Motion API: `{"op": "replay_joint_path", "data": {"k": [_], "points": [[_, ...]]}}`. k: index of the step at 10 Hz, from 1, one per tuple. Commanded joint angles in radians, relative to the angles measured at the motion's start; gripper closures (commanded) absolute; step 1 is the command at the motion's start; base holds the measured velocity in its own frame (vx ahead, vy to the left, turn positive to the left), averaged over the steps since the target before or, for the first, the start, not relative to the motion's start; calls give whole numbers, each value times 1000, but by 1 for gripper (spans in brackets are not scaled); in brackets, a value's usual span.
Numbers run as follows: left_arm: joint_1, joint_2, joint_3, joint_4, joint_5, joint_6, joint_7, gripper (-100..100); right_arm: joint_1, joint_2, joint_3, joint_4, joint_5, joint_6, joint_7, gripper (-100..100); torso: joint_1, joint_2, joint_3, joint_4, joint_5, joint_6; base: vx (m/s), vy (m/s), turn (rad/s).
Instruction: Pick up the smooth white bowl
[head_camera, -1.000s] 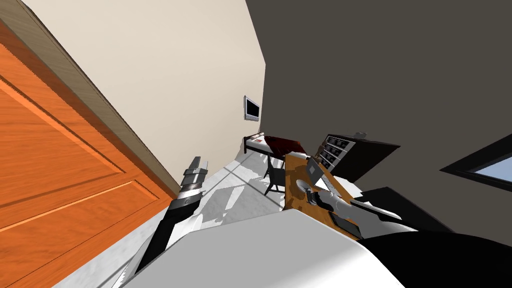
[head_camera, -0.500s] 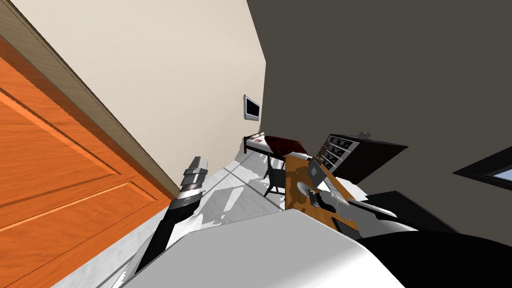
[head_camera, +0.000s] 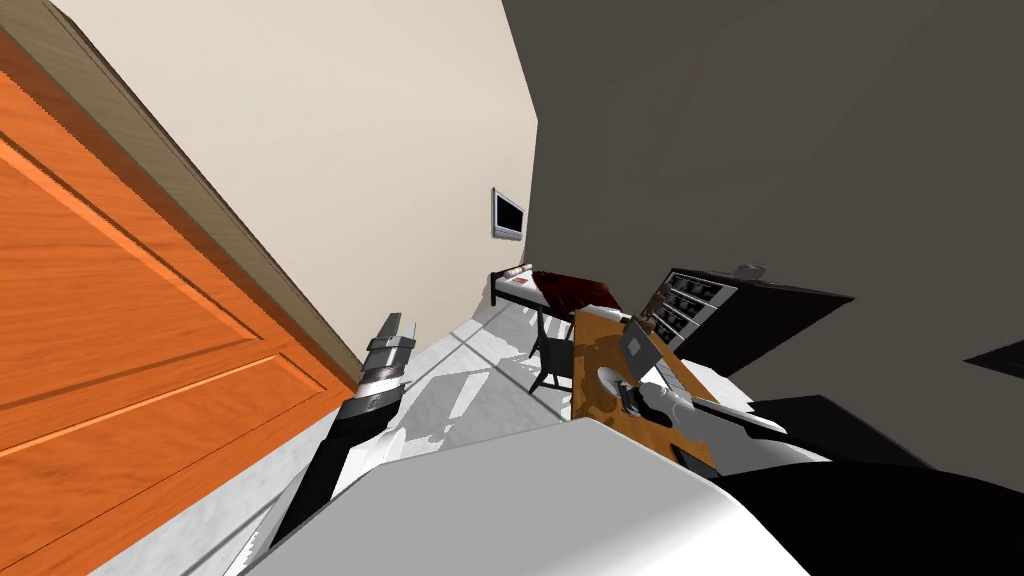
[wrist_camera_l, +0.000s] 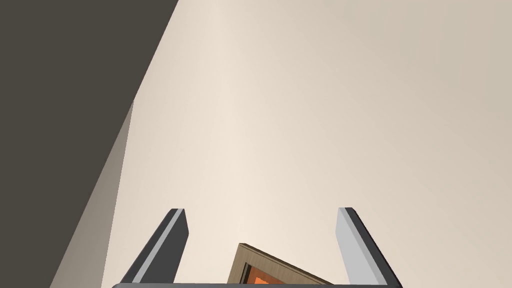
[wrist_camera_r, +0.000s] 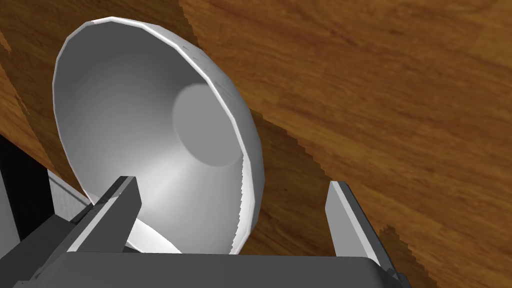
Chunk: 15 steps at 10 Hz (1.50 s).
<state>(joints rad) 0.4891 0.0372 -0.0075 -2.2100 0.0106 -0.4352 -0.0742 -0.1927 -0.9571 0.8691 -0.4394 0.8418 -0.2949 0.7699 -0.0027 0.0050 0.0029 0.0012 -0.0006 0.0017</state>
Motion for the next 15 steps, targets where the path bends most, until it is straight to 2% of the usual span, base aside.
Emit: {"op": "replay_joint_path", "data": {"k": [1, 2, 4, 5, 7, 8, 10, 11, 12, 13, 15], "points": [[0, 0, 0, 0, 0, 0, 0, 0, 5, -8, 11, -17, 7, 9, -33, -100, 0, 0, 0, 0, 0, 0, -30, -25, -20], [0, 0, 0, 0, 0, 0, 0, 0, 8, -7, 24, -20, 43, 22, -63, -100, 0, -1, 0, 0, 0, 0, -60, -25, 171], [0, 0, 0, 0, 0, 0, 0, 0, 8, -7, 24, -20, 43, 22, -104, -100, 0, 0, 0, 0, 0, 0, -39, -29, 64], [0, 0, 0, 0, 0, 0, 0, 0, 10, -5, 37, -22, 79, 36, -133, -100, 0, -1, -1, 0, 0, 0, -41, -40, 164], [0, 0, 0, 0, 0, 0, 0, 0, 10, -5, 37, -22, 79, 36, -167, -100, 0, 0, 0, 0, 0, 0, -41, -26, 65], [0, 0, 0, 0, 0, 0, 0, 0, 13, -4, 51, -24, 115, 49, -199, -100, 1, -1, 0, 0, 0, 0, -59, -18, 212], [0, 0, 0, 0, 0, 0, 0, 0, 13, -4, 51, -24, 115, 49, -246, -100, 0, 0, 0, 0, 0, 0, -43, -28, 38], [0, 0, 0, 0, 0, 0, 0, 0, 15, -2, 64, -26, 151, 62, -275, -100, 0, -1, 0, 0, 0, 1, -56, -15, 195], [0, 0, 0, 0, 0, 0, 0, 0, 15, -2, 64, -26, 151, 62, -314, -100, 1, 0, 0, 0, 0, -1, -59, -28, 116], [0, 0, 0, 0, 0, 0, 0, 0, 18, 0, 77, -28, 186, 75, -347, -100, 0, 0, 0, 0, 0, 0, -81, -46, 200], [0, 0, 0, 0, 0, 0, 0, 0, 18, 0, 77, -28, 186, 75, -388, -100, -1, 1, 1, 0, 0, 0, -45, -25, 36]]}}
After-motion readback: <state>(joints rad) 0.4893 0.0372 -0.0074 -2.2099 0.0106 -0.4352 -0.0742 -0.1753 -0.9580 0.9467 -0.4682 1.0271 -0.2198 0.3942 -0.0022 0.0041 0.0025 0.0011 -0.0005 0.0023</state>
